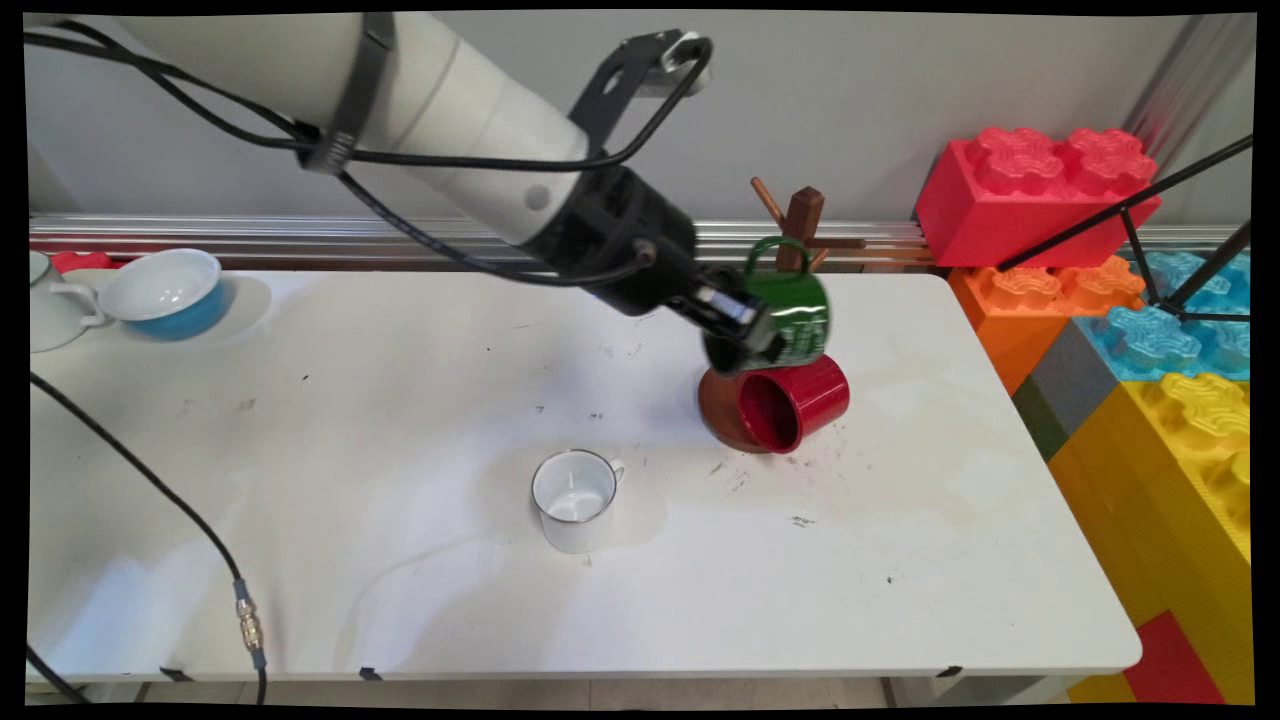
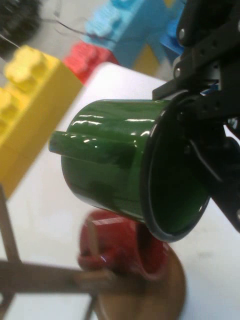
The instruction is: Place the picked object on the table
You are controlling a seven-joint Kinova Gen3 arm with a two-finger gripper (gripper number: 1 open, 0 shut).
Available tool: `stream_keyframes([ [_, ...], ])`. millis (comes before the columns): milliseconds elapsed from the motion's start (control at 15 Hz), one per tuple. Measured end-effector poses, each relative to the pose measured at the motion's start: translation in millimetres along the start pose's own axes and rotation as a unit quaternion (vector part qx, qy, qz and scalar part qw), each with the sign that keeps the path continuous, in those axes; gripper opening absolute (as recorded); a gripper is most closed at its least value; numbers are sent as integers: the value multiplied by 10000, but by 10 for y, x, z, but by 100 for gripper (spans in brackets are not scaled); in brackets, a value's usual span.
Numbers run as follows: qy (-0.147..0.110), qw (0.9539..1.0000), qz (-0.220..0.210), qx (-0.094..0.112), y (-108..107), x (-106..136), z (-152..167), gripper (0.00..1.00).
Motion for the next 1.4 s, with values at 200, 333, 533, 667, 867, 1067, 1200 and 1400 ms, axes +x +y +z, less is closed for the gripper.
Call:
stream_keyframes([
  [200,-286,9988,295,282,-98,-32,-154,0],
  [333,-468,9967,497,444,-174,-52,-238,0],
  [533,-723,9923,778,643,-283,-88,-347,0],
  [667,-900,9882,971,772,-368,-114,-414,0],
  [867,-1165,9799,1289,977,-530,-157,-500,0],
  [1067,-1416,9698,1628,1140,-705,-208,-550,0],
  [1200,-1607,9605,1904,1238,-846,-249,-553,0],
  [1400,-1892,9450,2289,1371,-1047,-308,-531,0],
])
